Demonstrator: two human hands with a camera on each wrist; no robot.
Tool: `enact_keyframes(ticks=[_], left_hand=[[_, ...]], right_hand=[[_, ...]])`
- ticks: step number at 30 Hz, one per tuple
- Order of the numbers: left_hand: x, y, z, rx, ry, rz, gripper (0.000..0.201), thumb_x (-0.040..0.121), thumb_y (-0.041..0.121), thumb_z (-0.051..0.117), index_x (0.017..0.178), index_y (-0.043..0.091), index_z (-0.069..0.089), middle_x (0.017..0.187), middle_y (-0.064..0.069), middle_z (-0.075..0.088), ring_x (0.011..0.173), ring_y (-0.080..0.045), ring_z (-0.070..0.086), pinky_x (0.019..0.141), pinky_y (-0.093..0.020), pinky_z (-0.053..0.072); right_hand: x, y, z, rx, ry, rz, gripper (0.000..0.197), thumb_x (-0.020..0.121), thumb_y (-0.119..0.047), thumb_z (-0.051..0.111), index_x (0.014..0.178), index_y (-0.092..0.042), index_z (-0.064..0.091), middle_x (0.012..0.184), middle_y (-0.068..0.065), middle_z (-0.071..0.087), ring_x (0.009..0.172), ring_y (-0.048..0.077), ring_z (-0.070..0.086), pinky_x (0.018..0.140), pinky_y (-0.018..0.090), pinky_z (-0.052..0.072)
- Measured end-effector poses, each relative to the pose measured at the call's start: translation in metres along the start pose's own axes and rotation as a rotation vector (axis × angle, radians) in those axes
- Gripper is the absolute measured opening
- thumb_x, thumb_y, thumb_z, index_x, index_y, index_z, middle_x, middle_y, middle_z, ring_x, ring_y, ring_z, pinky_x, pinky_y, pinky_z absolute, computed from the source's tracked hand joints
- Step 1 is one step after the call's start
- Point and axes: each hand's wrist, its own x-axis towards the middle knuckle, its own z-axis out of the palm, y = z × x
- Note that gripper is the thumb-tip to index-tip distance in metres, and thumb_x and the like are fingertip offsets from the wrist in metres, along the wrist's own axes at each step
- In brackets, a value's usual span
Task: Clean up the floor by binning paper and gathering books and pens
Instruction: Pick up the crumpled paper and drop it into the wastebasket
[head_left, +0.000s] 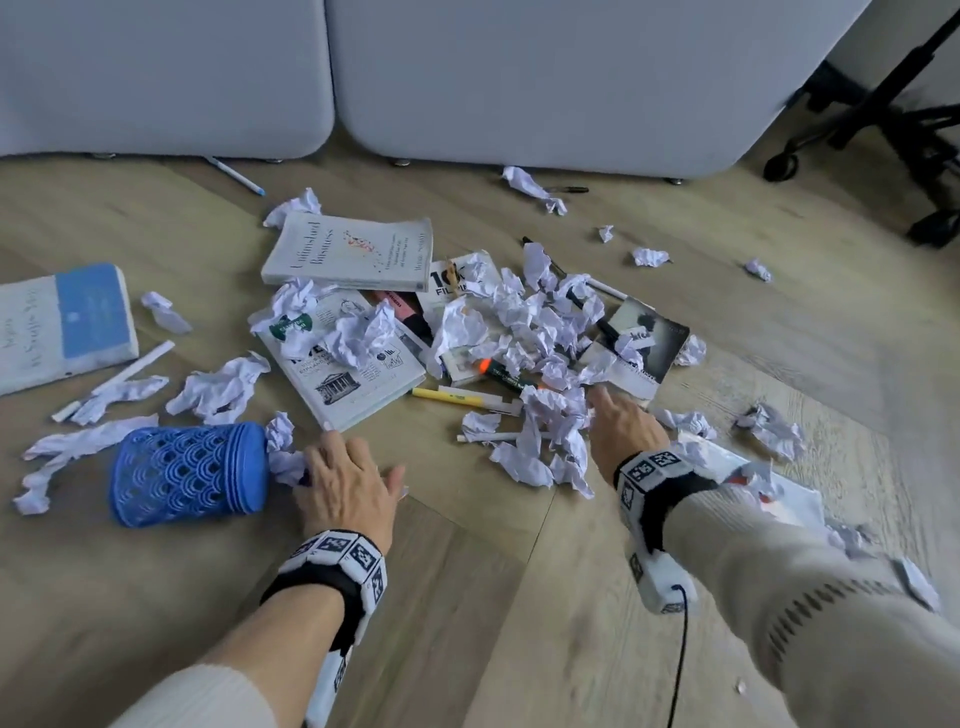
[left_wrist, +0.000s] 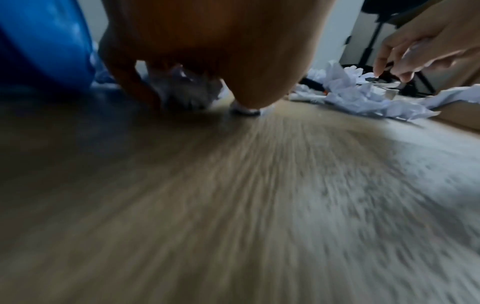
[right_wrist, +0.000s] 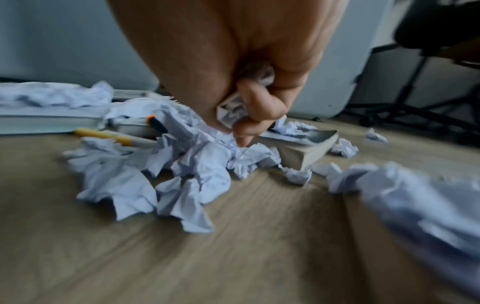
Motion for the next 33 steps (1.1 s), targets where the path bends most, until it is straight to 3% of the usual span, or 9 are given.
enact_keyframes(ticks=[3,6,11,14,19,24,26,29,33], left_hand=[[-0.002,0.007,0.009,-0.024,-0.061,0.062,0.037,0.078,0.032,0.076,0.087,0.009,0.048,0.091,-0.014,0.048,0.072,-0.028,0.055,0.046,-0.033,0.039],[-0.001,0.025,0.009,-0.052,-0.102,0.113,0.025,0.091,0.029,0.061,0.101,0.011,0.047,0.101,-0.009,0.053,0.083,-0.025,0.061,0.060,-0.030,0.041],[0.022,0.071,-0.011,-0.119,-0.018,0.260,0.029,0.100,0.040,0.039,0.109,0.014,0.049,0.107,-0.004,0.055,0.084,-0.020,0.061,0.063,-0.026,0.043],[0.033,0.094,-0.018,-0.173,-0.028,0.384,0.038,0.095,0.047,0.048,0.113,0.015,0.040,0.103,-0.006,0.055,0.074,-0.019,0.059,0.062,-0.028,0.051],[0.032,0.117,-0.014,-0.099,-0.099,0.580,0.040,0.097,0.044,0.045,0.131,0.026,0.034,0.099,-0.005,0.040,0.070,-0.017,0.046,0.059,-0.027,0.041],[0.023,0.129,0.008,-0.117,-0.011,0.670,0.011,0.098,0.020,0.047,0.106,0.017,0.053,0.089,-0.004,0.036,0.065,-0.020,0.050,0.049,-0.028,0.041],[0.015,0.136,0.009,-0.224,0.088,0.620,0.007,0.093,0.016,0.052,0.092,0.010,0.054,0.088,-0.008,0.043,0.065,-0.022,0.052,0.046,-0.031,0.046],[-0.007,0.136,0.013,-0.223,0.187,0.561,0.035,0.085,0.044,0.051,0.083,0.009,0.053,0.092,-0.013,0.050,0.077,-0.029,0.053,0.052,-0.034,0.047],[-0.028,0.135,0.020,0.120,-0.086,0.291,0.085,0.069,0.088,0.027,0.106,0.013,0.042,0.112,-0.010,0.036,0.090,-0.026,0.042,0.068,-0.032,0.039]], right_hand=[[0.004,-0.020,0.023,0.180,0.008,0.225,0.058,0.092,-0.051,0.044,0.135,-0.016,0.030,0.127,0.013,0.039,0.105,0.032,0.055,0.085,0.042,0.050],[0.001,-0.031,0.054,0.195,-0.066,0.242,0.079,0.085,-0.071,0.035,0.145,-0.024,0.015,0.135,0.015,0.025,0.119,0.035,0.036,0.103,0.042,0.032],[-0.010,-0.027,0.072,0.253,0.096,-0.063,0.034,0.096,-0.042,0.047,0.118,-0.020,0.033,0.115,0.013,0.040,0.093,0.028,0.046,0.082,0.037,0.047],[-0.012,-0.018,0.065,0.332,-0.018,-0.065,0.031,0.099,-0.036,0.043,0.115,-0.010,0.045,0.107,0.009,0.042,0.081,0.020,0.043,0.076,0.029,0.041],[-0.013,0.002,0.040,0.429,-0.043,-0.157,0.021,0.099,-0.032,0.041,0.088,-0.014,0.046,0.090,0.006,0.050,0.078,0.024,0.047,0.071,0.034,0.037],[-0.037,0.046,0.007,0.450,0.132,-0.134,0.038,0.081,-0.047,0.027,0.076,-0.014,0.044,0.079,0.002,0.047,0.067,0.019,0.041,0.059,0.030,0.022],[-0.044,0.071,-0.004,0.480,0.230,-0.049,0.034,0.082,-0.042,0.037,0.073,-0.012,0.049,0.079,0.001,0.048,0.066,0.018,0.043,0.056,0.029,0.026],[-0.053,0.112,-0.010,0.432,0.378,0.178,0.019,0.088,-0.020,0.057,0.080,-0.003,0.056,0.091,0.007,0.050,0.075,0.023,0.047,0.065,0.030,0.038],[-0.059,0.139,0.005,0.334,0.280,0.475,0.029,0.091,-0.015,0.052,0.112,0.005,0.051,0.117,0.020,0.044,0.089,0.030,0.050,0.076,0.034,0.041]])
